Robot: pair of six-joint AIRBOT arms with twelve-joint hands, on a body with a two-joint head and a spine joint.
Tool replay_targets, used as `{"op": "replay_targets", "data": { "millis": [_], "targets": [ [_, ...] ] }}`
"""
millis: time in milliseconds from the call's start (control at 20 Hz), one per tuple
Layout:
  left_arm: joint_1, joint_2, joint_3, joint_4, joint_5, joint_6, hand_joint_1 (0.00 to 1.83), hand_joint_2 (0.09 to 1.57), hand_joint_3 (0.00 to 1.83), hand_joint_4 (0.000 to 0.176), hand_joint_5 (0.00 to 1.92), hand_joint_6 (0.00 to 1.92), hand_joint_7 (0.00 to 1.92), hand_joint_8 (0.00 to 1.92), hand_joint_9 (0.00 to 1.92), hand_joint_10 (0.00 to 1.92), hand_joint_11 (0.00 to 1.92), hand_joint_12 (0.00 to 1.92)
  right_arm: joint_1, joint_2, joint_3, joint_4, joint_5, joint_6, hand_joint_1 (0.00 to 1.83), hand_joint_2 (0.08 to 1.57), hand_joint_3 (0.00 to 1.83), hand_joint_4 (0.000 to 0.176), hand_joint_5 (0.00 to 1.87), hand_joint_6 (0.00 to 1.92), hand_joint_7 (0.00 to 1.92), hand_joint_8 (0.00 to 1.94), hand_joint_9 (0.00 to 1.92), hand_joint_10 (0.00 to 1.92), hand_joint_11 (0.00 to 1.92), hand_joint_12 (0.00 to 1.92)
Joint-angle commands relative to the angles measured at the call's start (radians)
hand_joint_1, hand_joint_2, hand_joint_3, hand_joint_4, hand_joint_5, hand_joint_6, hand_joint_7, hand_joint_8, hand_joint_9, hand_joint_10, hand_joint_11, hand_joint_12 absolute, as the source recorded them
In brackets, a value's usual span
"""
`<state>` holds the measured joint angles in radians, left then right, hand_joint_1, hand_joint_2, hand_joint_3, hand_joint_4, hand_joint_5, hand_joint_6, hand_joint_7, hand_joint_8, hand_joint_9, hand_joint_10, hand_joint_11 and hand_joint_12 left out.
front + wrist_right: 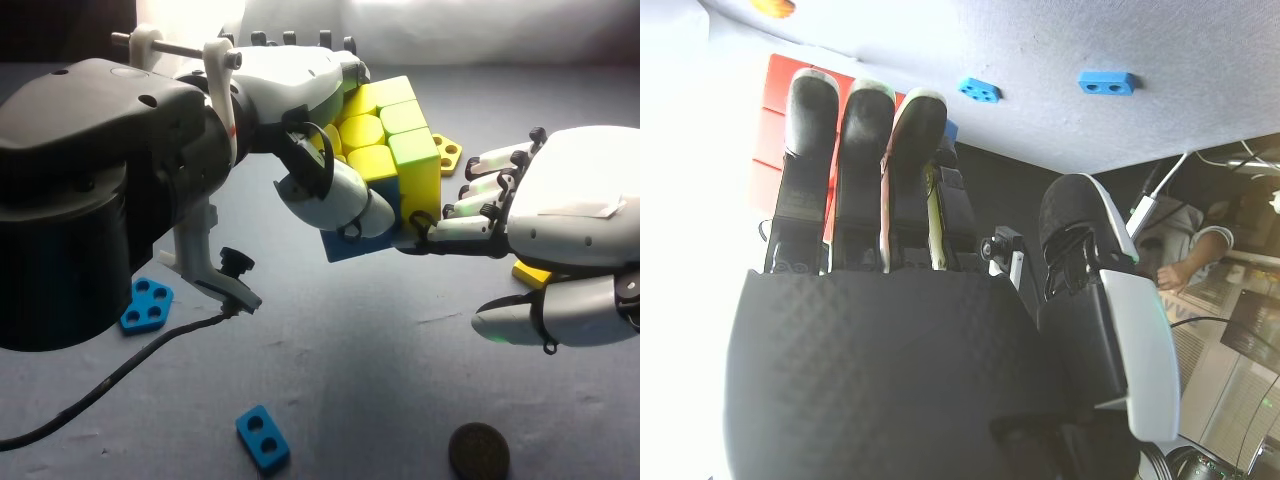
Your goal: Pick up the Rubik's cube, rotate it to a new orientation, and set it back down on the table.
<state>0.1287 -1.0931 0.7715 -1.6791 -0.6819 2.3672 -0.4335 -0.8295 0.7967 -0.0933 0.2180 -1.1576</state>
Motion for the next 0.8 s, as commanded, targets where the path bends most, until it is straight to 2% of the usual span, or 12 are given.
{"op": "replay_targets", "data": {
  "millis": [0, 150, 250, 350, 400, 450, 550, 600, 650, 750],
  "targets": [
    [-0.020, 0.005, -0.011, 0.053, 0.027, -0.006, 1.01, 1.28, 0.00, 0.000, 0.27, 1.14, 0.28, 1.30, 0.26, 1.28, 0.04, 1.53, 0.019, 0.017, -0.001, 0.020, 0.115, 0.005, 0.00, 1.37, 0.00, 0.000, 0.14, 0.00, 0.37, 1.73, 0.37, 1.92, 0.26, 1.92],
    [-0.020, 0.005, -0.012, 0.053, 0.027, -0.006, 1.01, 1.27, 0.00, 0.000, 0.30, 1.02, 0.29, 1.20, 0.26, 1.22, 0.01, 1.54, 0.042, 0.054, -0.035, 0.020, 0.075, 0.024, 0.00, 1.37, 0.00, 0.000, 0.16, 0.01, 0.39, 1.72, 0.38, 1.92, 0.25, 1.92],
    [-0.020, 0.005, -0.012, 0.053, 0.026, -0.006, 1.02, 1.25, 0.00, 0.000, 0.31, 1.00, 0.27, 1.25, 0.24, 1.27, 0.00, 1.54, 0.048, 0.082, -0.059, 0.018, 0.075, 0.024, 0.00, 1.37, 0.00, 0.000, 0.16, 0.01, 0.37, 1.78, 0.37, 1.92, 0.25, 1.92],
    [-0.020, 0.005, -0.012, 0.053, 0.025, -0.006, 1.01, 1.25, 0.00, 0.000, 0.30, 1.02, 0.28, 1.24, 0.26, 1.26, 0.03, 1.53, 0.056, 0.099, -0.075, 0.016, 0.074, 0.029, 0.00, 1.37, 0.00, 0.000, 0.15, 0.00, 0.38, 1.74, 0.38, 1.92, 0.25, 1.92],
    [-0.020, 0.005, -0.013, 0.053, 0.025, -0.006, 1.01, 1.25, 0.00, 0.000, 0.30, 1.02, 0.28, 1.23, 0.27, 1.25, 0.03, 1.53, 0.069, 0.114, -0.079, -0.110, 0.075, 0.179, 0.00, 1.37, 0.00, 0.000, 0.15, 0.00, 0.38, 1.74, 0.38, 1.92, 0.25, 1.92],
    [-0.020, 0.005, -0.013, 0.053, 0.024, -0.006, 1.02, 1.26, 0.00, 0.000, 0.29, 1.05, 0.28, 1.23, 0.27, 1.25, 0.04, 1.53, 0.085, 0.131, -0.079, -0.346, 0.095, 0.455, 0.00, 1.37, 0.00, 0.000, 0.15, 0.00, 0.38, 1.74, 0.38, 1.92, 0.27, 1.92],
    [-0.020, 0.005, -0.013, 0.053, 0.023, -0.006, 1.02, 1.25, 0.00, 0.000, 0.28, 1.06, 0.26, 1.28, 0.25, 1.31, 0.04, 1.55, 0.104, 0.163, -0.081, -0.590, 0.188, 0.732, 0.00, 1.37, 0.00, 0.000, 0.15, 0.00, 0.39, 1.72, 0.39, 1.92, 0.29, 1.92],
    [-0.020, 0.005, -0.013, 0.053, 0.023, -0.006, 1.03, 1.25, 0.00, 0.000, 0.29, 1.06, 0.27, 1.28, 0.25, 1.31, 0.03, 1.56, 0.113, 0.173, -0.083, -0.641, 0.209, 0.794, 0.00, 1.37, 0.00, 0.000, 0.15, 0.00, 0.39, 1.71, 0.38, 1.92, 0.28, 1.92],
    [-0.020, 0.005, -0.013, 0.053, 0.023, -0.006, 1.04, 1.24, 0.00, 0.000, 0.29, 1.04, 0.27, 1.25, 0.25, 1.28, 0.01, 1.56, 0.131, 0.186, -0.083, -0.730, 0.237, 0.894, 0.00, 1.37, 0.00, 0.000, 0.15, 0.00, 0.37, 1.76, 0.38, 1.92, 0.25, 1.92],
    [-0.020, 0.005, -0.013, 0.053, 0.023, -0.006, 1.04, 1.25, 0.00, 0.000, 0.29, 1.03, 0.27, 1.24, 0.25, 1.28, 0.02, 1.56, 0.149, 0.205, -0.082, -0.805, 0.297, 0.988, 0.00, 1.36, 0.00, 0.000, 0.16, 0.00, 0.38, 1.75, 0.39, 1.92, 0.23, 1.92]
  ]
}}
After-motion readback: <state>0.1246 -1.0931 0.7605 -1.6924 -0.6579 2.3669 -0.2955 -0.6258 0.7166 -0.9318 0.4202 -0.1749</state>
